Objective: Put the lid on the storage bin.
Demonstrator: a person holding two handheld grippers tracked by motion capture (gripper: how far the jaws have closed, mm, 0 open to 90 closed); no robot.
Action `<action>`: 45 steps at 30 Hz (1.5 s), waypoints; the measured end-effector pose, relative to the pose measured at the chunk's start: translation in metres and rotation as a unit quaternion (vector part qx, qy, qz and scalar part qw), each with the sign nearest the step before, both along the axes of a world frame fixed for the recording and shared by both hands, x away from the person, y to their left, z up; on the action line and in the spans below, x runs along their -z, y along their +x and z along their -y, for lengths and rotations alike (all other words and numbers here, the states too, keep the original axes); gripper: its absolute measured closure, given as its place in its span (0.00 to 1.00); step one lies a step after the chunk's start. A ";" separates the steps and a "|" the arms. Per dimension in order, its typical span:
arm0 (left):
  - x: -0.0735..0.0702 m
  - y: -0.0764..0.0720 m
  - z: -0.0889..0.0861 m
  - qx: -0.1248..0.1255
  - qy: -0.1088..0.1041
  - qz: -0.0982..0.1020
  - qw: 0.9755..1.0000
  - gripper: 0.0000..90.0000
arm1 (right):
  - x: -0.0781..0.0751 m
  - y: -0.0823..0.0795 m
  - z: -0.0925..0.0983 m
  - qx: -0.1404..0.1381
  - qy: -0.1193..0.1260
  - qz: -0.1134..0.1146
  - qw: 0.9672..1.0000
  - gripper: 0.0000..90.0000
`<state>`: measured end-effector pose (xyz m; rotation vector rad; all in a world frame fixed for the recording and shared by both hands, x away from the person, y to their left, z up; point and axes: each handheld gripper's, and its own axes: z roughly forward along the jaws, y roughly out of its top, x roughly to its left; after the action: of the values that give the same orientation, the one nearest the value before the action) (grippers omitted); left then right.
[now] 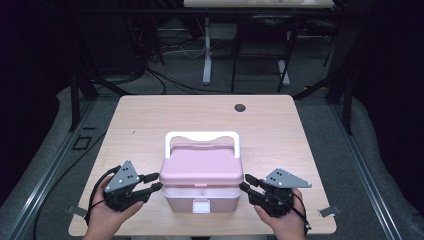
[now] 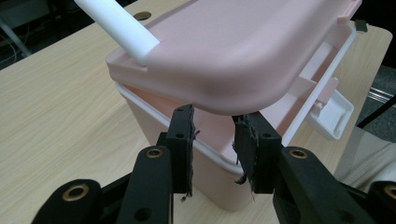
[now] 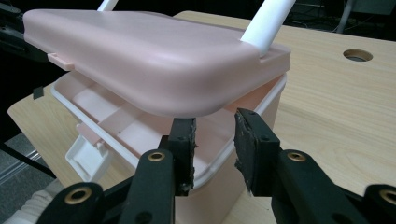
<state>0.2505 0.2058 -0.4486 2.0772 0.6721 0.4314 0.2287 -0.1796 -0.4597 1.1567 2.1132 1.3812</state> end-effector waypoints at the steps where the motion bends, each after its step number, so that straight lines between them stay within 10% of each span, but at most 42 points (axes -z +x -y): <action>1: 0.001 0.000 0.000 -0.001 0.002 -0.001 1.000 0.75 | 0.001 -0.001 0.000 0.000 -0.001 -0.002 1.000 0.76; 45: 0.022 -0.009 -0.017 -0.019 0.004 -0.033 0.999 0.71 | 0.015 -0.014 0.016 0.013 0.002 -0.005 1.000 0.75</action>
<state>0.2413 0.2232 -0.4711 2.0958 0.7514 0.3887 0.2148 -0.1960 -0.4750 1.1911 2.0954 1.3705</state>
